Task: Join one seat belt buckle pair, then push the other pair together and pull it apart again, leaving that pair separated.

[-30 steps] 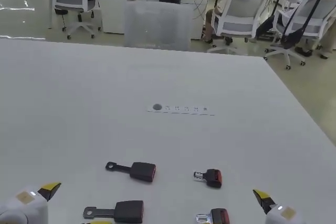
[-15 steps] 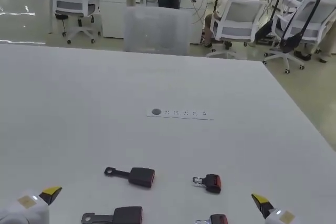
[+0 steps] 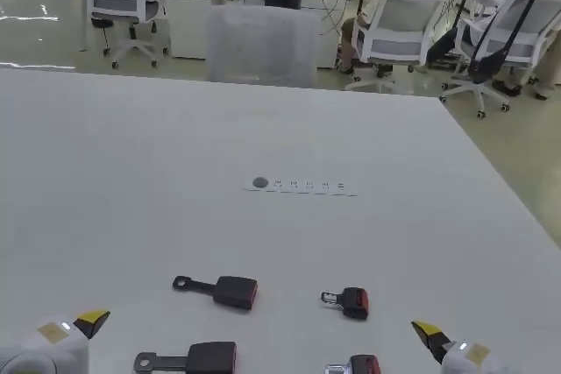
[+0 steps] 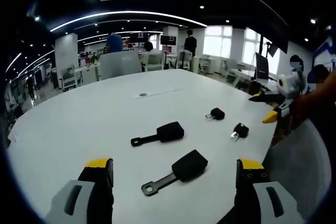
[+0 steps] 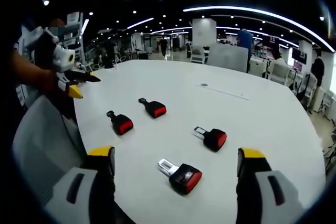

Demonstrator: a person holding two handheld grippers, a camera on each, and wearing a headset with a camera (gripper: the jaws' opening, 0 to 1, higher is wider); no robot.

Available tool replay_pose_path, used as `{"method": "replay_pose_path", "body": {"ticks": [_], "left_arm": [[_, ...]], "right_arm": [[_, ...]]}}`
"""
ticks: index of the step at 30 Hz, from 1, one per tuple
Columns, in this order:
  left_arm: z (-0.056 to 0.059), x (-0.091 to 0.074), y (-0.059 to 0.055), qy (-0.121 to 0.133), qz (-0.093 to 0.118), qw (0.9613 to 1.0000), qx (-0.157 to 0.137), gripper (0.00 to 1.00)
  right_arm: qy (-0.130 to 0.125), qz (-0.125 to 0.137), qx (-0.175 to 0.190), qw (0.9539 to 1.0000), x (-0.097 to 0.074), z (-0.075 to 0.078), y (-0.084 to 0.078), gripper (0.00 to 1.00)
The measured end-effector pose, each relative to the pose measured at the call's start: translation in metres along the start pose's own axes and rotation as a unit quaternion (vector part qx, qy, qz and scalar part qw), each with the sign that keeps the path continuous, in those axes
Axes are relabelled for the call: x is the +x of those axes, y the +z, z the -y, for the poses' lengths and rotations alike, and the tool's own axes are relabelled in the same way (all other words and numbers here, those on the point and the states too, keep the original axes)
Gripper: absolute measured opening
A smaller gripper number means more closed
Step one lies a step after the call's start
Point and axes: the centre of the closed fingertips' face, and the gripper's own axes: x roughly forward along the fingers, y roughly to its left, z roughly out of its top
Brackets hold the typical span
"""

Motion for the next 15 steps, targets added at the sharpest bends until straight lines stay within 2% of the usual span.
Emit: {"method": "replay_pose_path", "body": {"ticks": [7,15], "left_arm": [[0.002,0.010,-0.001,-0.008,-0.011,0.9999,0.003,0.99],[0.003,0.024,-0.005,-0.021,-0.019,0.9996,0.003,0.97]], "right_arm": [[0.008,-0.015,-0.009,0.9998,0.005,0.005,-0.006,0.97],[0.031,-0.039,-0.016,0.9987,0.015,0.011,-0.017,0.95]]}}
